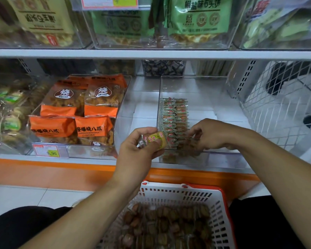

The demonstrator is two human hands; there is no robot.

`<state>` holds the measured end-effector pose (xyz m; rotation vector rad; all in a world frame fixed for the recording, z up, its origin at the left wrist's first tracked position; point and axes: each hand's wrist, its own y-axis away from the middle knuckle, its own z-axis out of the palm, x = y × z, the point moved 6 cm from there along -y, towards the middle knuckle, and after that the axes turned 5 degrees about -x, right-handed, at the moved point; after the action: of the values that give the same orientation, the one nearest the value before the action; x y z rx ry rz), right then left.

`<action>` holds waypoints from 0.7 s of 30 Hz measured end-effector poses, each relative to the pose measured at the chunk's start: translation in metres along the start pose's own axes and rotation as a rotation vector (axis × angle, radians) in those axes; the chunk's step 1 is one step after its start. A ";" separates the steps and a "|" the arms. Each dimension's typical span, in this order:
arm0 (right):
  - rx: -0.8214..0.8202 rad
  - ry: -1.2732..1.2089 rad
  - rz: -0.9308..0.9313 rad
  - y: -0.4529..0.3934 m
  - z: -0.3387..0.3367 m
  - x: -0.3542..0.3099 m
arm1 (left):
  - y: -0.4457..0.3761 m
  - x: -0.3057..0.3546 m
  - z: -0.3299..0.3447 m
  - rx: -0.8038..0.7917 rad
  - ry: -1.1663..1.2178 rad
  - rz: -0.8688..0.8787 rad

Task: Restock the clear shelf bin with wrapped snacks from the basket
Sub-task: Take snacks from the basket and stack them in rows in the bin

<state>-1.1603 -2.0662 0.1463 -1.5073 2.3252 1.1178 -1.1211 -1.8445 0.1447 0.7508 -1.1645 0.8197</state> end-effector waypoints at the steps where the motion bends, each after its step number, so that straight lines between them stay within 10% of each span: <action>1: 0.001 0.012 -0.006 0.000 0.000 -0.001 | 0.000 0.000 0.000 -0.001 -0.004 -0.002; 21: -0.183 -0.063 0.142 -0.008 0.025 0.002 | -0.003 -0.006 -0.004 0.016 0.038 -0.041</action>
<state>-1.1612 -2.0527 0.1232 -1.3573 2.3745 1.4264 -1.1182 -1.8438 0.1381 0.7674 -1.1067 0.8070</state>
